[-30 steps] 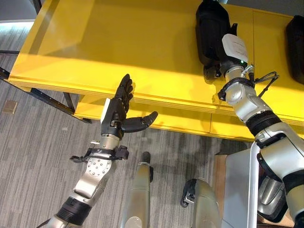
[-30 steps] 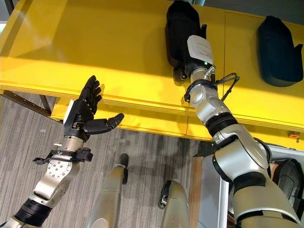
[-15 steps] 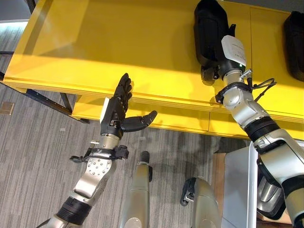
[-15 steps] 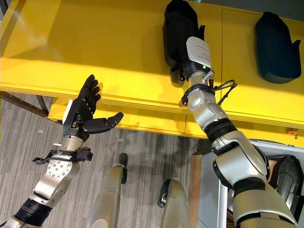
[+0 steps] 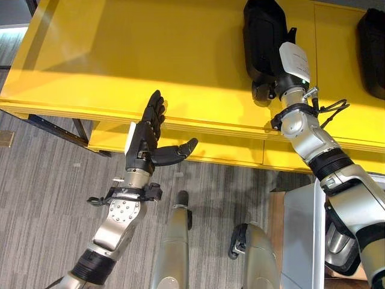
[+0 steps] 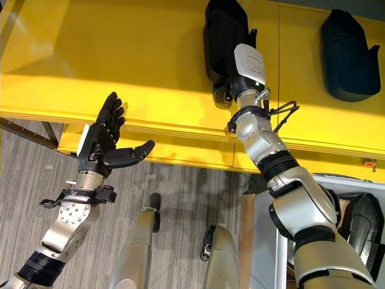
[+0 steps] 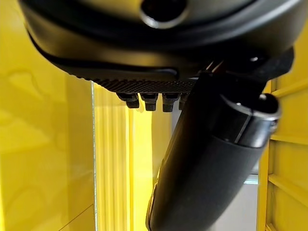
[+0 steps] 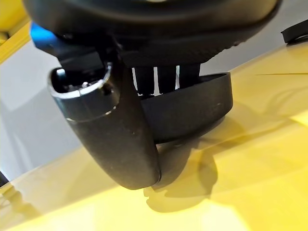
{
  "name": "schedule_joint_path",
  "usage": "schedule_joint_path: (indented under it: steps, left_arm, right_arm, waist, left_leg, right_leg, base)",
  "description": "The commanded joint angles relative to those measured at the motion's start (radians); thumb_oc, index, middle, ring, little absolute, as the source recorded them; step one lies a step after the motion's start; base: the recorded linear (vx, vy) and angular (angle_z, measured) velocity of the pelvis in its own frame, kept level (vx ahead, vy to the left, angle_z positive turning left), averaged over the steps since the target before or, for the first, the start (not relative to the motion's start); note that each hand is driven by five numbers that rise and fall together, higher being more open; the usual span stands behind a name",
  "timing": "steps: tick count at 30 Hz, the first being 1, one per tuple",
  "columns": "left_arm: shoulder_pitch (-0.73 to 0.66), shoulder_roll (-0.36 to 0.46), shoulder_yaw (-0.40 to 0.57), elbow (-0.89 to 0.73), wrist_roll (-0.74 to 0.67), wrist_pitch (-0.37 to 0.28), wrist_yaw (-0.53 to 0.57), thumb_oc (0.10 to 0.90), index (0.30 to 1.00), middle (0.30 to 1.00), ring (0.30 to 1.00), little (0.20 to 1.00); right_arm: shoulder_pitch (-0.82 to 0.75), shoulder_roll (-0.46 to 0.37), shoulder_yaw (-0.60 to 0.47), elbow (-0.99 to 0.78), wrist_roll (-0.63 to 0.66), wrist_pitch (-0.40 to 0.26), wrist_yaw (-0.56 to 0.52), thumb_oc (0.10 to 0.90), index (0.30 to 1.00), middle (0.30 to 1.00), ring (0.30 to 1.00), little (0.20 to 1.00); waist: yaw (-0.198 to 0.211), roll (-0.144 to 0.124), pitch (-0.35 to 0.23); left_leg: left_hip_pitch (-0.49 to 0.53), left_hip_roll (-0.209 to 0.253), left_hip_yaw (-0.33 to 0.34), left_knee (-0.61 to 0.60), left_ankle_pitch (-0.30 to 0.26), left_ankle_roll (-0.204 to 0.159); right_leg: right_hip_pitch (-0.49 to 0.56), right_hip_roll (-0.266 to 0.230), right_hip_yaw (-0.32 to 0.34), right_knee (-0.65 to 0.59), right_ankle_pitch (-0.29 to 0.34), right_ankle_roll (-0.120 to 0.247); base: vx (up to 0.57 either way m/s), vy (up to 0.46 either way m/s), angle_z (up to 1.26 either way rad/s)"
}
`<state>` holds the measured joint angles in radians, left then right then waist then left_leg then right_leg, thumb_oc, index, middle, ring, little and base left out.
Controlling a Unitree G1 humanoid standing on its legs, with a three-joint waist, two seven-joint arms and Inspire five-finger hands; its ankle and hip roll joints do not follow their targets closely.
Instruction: Move parts from the plastic box to the shelf.
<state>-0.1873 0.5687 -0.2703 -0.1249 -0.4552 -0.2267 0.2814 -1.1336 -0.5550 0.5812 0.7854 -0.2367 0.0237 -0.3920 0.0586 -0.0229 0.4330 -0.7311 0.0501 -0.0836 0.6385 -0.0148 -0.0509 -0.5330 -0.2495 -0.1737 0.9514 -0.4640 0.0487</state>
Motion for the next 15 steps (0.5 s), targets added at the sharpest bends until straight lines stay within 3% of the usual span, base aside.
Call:
schedule_joint_path:
  steps: [1,2,9,15]
  left_arm:
    - [-0.050,-0.030,0.038,-0.114,0.046,-0.098,0.021,0.900,1.000,1.000,1.000,1.000]
    - [-0.050,-0.031,0.039,-0.113,0.048,-0.099,0.023,0.900,1.000,1.000,1.000,1.000]
    - [-0.045,-0.034,0.058,-0.113,0.060,-0.089,0.030,0.900,1.000,1.000,1.000,1.000]
    - [-0.036,-0.044,0.087,-0.115,0.079,-0.083,0.040,0.900,1.000,1.000,1.000,1.000]
  right_arm:
    - [0.024,-0.008,-0.010,-0.020,-0.044,-0.022,-0.023,0.614,0.599,0.599,0.599,0.599]
    - [0.025,-0.008,-0.011,-0.018,-0.043,-0.022,-0.023,0.900,1.000,1.000,1.000,1.000]
    - [0.054,-0.040,-0.043,-0.161,-0.037,-0.024,-0.008,0.900,1.000,1.000,1.000,1.000]
    - [0.170,-0.092,-0.142,-0.378,-0.047,-0.052,-0.009,0.900,1.000,1.000,1.000,1.000]
  waist:
    - [0.011,0.020,-0.048]
    - [0.011,0.020,-0.048]
    - [-0.006,0.013,-0.053]
    - [-0.025,0.005,-0.056]
  left_leg:
    - [0.093,0.099,-0.036,0.166,-0.275,-0.015]
    - [0.092,0.099,-0.037,0.167,-0.275,-0.015]
    - [0.085,0.102,-0.033,0.162,-0.269,-0.016]
    - [0.084,0.106,-0.032,0.155,-0.268,-0.017]
  right_leg:
    - [-0.037,0.030,0.056,-0.066,0.095,-0.009]
    - [-0.037,0.030,0.056,-0.066,0.095,-0.008]
    - [-0.049,0.031,0.060,-0.067,0.101,-0.011]
    - [-0.049,0.034,0.059,-0.075,0.101,-0.012]
  base:
    - [0.00,0.000,0.00]
    - [0.00,0.000,0.00]
    - [0.00,0.000,0.00]
    - [0.00,0.000,0.00]
